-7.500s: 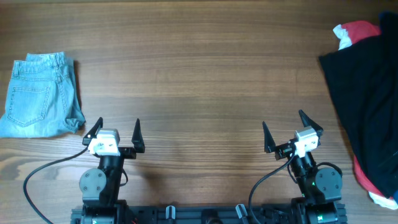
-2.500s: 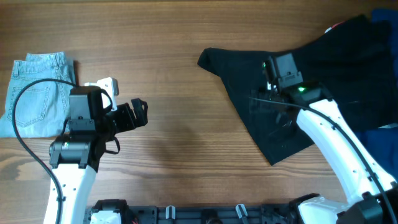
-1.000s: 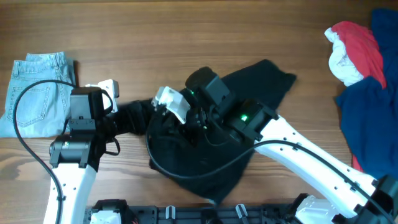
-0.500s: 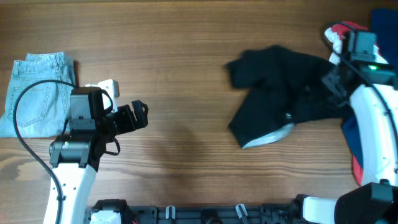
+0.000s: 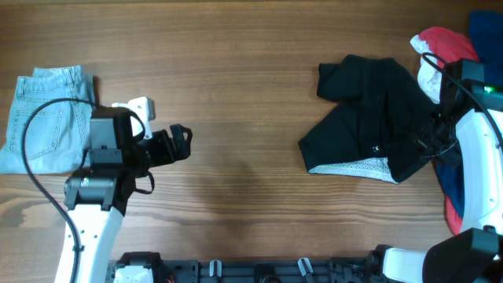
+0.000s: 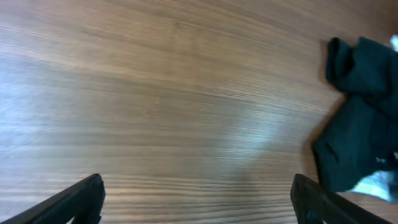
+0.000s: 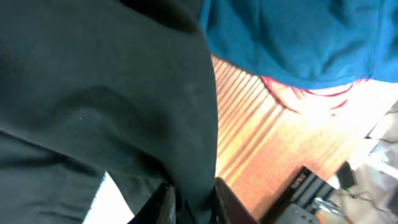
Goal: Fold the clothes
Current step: 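Grasp the black garment's edge with the left gripper and pull it left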
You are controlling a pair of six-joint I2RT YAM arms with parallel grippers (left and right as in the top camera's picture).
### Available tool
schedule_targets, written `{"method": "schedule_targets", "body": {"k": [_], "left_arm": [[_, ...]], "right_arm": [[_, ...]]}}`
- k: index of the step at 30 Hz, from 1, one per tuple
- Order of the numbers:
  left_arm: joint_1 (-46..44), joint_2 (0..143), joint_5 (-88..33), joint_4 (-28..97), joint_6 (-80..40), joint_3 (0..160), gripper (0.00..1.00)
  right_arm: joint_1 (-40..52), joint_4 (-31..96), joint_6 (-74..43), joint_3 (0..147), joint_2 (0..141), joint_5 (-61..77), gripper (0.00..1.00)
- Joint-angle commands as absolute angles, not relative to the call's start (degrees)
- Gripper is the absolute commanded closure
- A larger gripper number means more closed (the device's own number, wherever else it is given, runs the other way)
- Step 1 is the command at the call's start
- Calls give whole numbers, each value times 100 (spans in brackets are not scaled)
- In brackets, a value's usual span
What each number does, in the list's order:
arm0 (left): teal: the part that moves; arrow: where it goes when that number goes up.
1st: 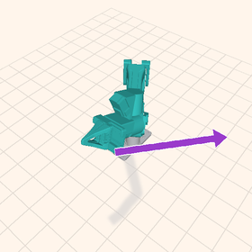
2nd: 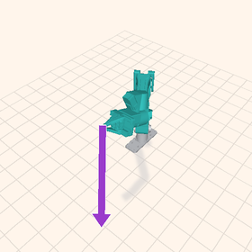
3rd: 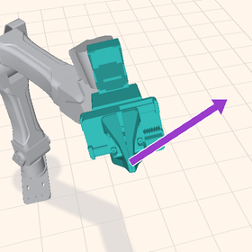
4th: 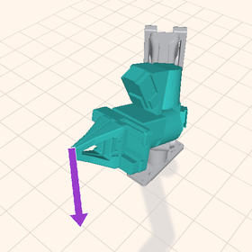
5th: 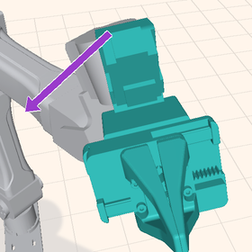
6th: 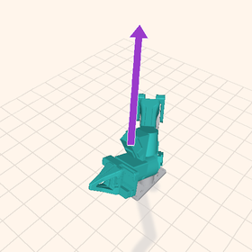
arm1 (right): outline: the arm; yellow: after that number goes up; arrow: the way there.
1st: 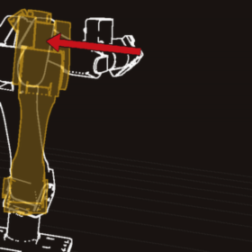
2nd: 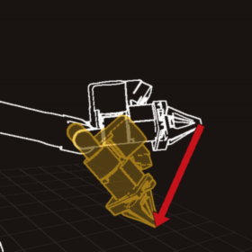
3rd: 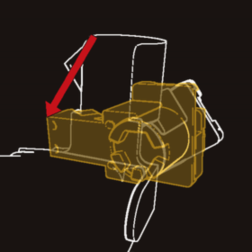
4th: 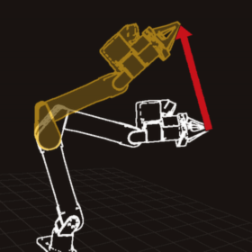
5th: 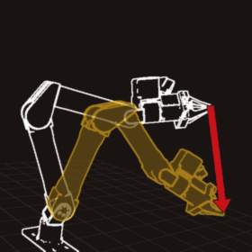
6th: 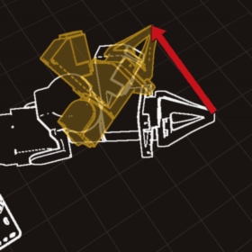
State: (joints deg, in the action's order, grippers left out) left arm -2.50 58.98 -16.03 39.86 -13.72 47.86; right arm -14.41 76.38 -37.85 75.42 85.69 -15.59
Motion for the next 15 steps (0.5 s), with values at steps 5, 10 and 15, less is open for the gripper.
{"method": "schedule_targets", "body": {"k": [5, 10, 15], "left_arm": [[-1940, 7157, -1951, 2650, -2123, 4856, 2], [-2982, 8517, -1994, 1219, -2646, 4856, 2], [-4086, 9690, -1994, -165, -3114, 4856, 1]], "right_arm": [[-1411, 7463, -3990, 7513, 8261, -1723, 31], [-1411, 7046, -3201, 7516, 7988, -1363, 21], [-1411, 6674, -2738, 7516, 7470, -1050, 21]]}}
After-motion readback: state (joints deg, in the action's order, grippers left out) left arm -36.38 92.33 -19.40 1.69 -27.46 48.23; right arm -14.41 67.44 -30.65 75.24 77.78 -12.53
